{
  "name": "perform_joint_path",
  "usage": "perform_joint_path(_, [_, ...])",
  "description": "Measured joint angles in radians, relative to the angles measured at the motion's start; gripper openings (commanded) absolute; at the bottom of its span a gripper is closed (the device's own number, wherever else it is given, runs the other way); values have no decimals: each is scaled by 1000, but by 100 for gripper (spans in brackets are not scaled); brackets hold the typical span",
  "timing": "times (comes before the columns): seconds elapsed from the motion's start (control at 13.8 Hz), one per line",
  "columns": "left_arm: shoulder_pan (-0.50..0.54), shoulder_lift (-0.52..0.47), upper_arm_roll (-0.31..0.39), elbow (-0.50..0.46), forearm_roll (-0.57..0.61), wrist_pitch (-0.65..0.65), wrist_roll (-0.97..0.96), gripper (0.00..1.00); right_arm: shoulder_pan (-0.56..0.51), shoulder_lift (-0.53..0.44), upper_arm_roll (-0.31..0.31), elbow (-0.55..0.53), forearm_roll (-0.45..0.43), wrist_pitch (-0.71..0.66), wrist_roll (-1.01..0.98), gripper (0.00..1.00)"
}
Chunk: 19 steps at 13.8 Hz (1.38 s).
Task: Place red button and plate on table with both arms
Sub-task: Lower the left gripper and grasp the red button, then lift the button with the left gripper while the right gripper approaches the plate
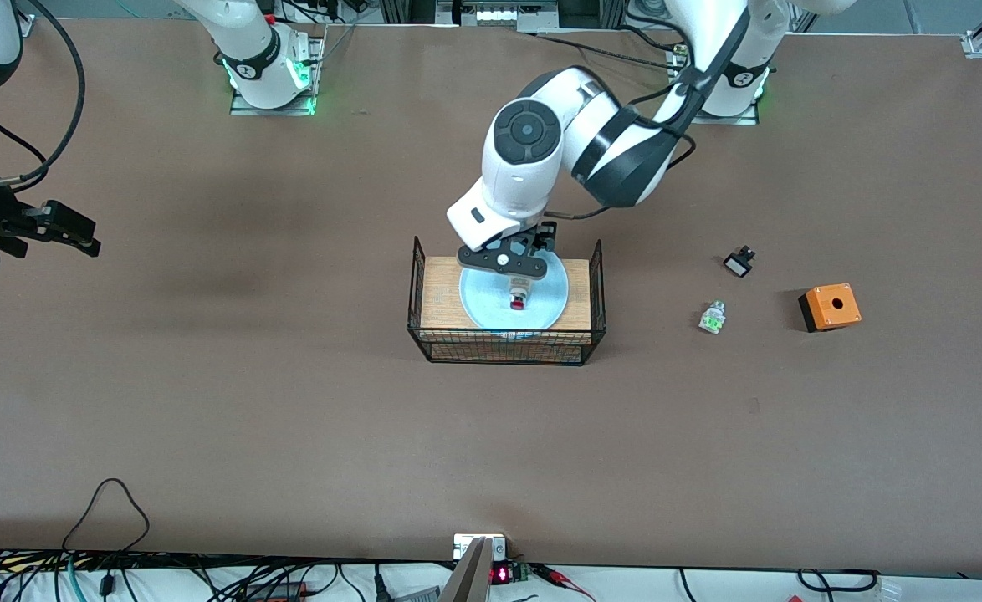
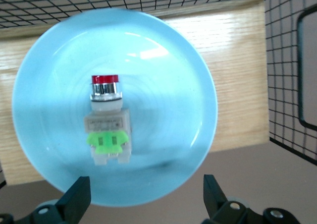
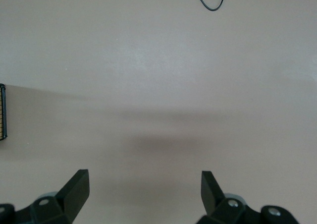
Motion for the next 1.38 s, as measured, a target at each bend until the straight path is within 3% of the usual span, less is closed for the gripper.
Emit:
perform_joint_path(0.29, [0, 42, 4, 1, 118, 45, -3, 100, 0, 0, 0, 0, 0, 0, 0, 100])
perform_joint_path(0.36, [0, 48, 5, 0, 122, 45, -3, 91, 0, 0, 0, 1, 0, 0, 0, 100])
perform_joint_path(0.44, [0, 54, 6, 0, 123, 45, -3, 69, 0, 0, 0, 1, 0, 0, 0, 100])
perform_joint_path(0.58, [0, 64, 7, 0, 124, 45, -3, 41, 0, 0, 0, 1, 0, 0, 0, 100])
perform_joint_path(0.73, [0, 66, 8, 1, 124, 45, -3, 27, 0, 0, 0, 1, 0, 0, 0, 100])
perform_joint_path(0.87, [0, 64, 7, 9, 124, 45, -3, 23, 0, 0, 0, 1, 0, 0, 0, 100])
perform_joint_path(1.38, [10, 19, 14, 36, 124, -14, -3, 22, 3, 0, 2, 1, 0, 0, 0, 100])
